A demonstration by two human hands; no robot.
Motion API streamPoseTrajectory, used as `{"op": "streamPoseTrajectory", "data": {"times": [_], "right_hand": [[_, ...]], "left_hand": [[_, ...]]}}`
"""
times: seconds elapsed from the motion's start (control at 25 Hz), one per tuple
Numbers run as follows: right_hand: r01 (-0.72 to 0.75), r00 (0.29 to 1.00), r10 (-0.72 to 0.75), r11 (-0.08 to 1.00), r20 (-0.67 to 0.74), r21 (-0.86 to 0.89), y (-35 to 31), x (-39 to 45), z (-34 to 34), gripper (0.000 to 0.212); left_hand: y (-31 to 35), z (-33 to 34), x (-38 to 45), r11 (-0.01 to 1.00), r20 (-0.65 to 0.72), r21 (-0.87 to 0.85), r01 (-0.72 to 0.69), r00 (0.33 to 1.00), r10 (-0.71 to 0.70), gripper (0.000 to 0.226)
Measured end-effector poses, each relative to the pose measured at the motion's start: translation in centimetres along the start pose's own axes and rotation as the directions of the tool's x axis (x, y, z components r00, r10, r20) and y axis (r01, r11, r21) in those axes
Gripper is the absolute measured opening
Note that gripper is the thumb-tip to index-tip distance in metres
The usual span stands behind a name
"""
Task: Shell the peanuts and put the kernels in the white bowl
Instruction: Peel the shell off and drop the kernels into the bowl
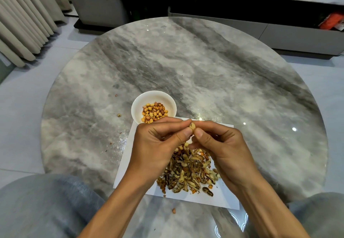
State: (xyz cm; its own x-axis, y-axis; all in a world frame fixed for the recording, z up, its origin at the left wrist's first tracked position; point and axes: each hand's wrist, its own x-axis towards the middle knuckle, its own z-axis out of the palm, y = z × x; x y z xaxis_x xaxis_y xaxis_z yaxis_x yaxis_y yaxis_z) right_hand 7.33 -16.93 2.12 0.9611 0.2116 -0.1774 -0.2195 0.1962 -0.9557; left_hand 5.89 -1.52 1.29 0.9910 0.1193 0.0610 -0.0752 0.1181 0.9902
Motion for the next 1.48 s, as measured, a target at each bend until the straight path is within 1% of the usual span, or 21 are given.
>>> {"op": "streamPoseTrajectory", "data": {"times": [0.04,0.12,0.2,0.28,0.36,0.44,0.64,0.68,0.8,0.84,0.92,1.0,1.12,1.2,1.28,1.36,1.48], "right_hand": [[0.047,0.999,-0.048,0.998,-0.008,-0.052,0.0,-0.1,0.0,0.019],[0.144,0.989,-0.148,0.967,-0.002,-0.21,0.0,-0.2,0.2,0.019],[0.207,0.977,-0.21,0.924,0.027,-0.322,0.2,0.0,0.3,0.019],[0.267,0.962,-0.268,0.867,0.056,-0.421,0.6,0.1,0.3,0.021],[0.287,0.952,-0.302,0.839,0.043,-0.463,0.9,0.1,0.4,0.02],[0.268,0.956,-0.294,0.857,0.011,-0.441,1.2,-0.3,0.6,0.018],[0.227,0.957,-0.278,0.899,-0.085,-0.375,1.9,-0.9,1.8,0.021],[0.188,0.965,-0.238,0.921,-0.11,-0.341,1.9,-0.9,2.0,0.021],[0.016,0.99,-0.031,0.994,-0.139,-0.109,1.2,-0.6,1.8,0.018],[-0.023,0.991,0.013,0.997,-0.131,-0.077,0.9,-0.4,1.5,0.018],[-0.059,0.994,0.048,0.992,-0.101,-0.113,0.4,-0.2,0.9,0.019],[-0.07,0.994,0.059,0.989,-0.09,-0.129,0.1,-0.2,0.6,0.017],[-0.056,0.99,0.037,0.989,-0.136,-0.139,-0.4,-0.2,0.1,0.013],[-0.053,0.993,0.033,0.981,-0.111,-0.184,-0.8,-0.1,-0.2,0.012],[-0.053,0.996,0.033,0.973,-0.088,-0.224,-1.1,0.0,-0.5,0.012],[-0.033,0.995,0.012,0.977,-0.098,-0.21,-1.3,-0.1,-0.5,0.012],[0.002,0.989,-0.02,0.992,-0.145,-0.124,-1.0,-0.3,0.1,0.014]], "left_hand": [[0.0,0.1,0.0,0.997,-0.001,-0.056,0.057,0.998,-0.057,0.019],[0.1,0.2,0.0,0.973,-0.009,-0.151,0.174,0.984,-0.177,0.017],[0.0,0.1,0.0,0.948,-0.003,-0.195,0.25,0.967,-0.256,0.018],[-0.1,0.0,0.1,0.932,0.02,-0.225,0.285,0.957,-0.288,0.019],[-0.1,0.1,0.1,0.944,0.042,-0.178,0.276,0.961,-0.273,0.028],[-0.3,0.5,-0.1,0.963,0.047,-0.103,0.251,0.968,-0.247,0.036],[-0.9,1.2,-0.4,0.981,-0.02,-0.094,0.17,0.985,-0.173,0.024],[-1.0,1.3,-0.3,0.981,-0.032,-0.093,0.172,0.984,-0.176,0.023],[-0.9,1.1,-0.2,0.977,-0.049,-0.088,0.195,0.979,-0.2,0.024],[-0.9,1.0,-0.2,0.985,-0.033,-0.037,0.169,0.985,-0.171,0.026],[-0.8,0.8,-0.2,0.991,0.0,0.092,0.093,0.996,-0.093,0.031],[-0.8,0.5,0.0,0.987,-0.001,0.152,0.043,0.999,-0.044,0.032],[-0.6,0.1,0.2,0.971,0.043,0.236,-0.036,0.999,0.027,0.035],[-0.6,-0.1,0.2,0.932,0.097,0.338,-0.133,0.99,0.106,0.034],[-0.7,0.0,0.1,0.89,0.121,0.409,-0.203,0.978,0.168,0.032],[-0.7,0.1,-0.1,0.892,0.087,0.397,-0.215,0.977,0.196,0.031],[-0.7,0.4,-0.3,0.929,0.019,0.318,-0.191,0.981,0.195,0.033]]}}
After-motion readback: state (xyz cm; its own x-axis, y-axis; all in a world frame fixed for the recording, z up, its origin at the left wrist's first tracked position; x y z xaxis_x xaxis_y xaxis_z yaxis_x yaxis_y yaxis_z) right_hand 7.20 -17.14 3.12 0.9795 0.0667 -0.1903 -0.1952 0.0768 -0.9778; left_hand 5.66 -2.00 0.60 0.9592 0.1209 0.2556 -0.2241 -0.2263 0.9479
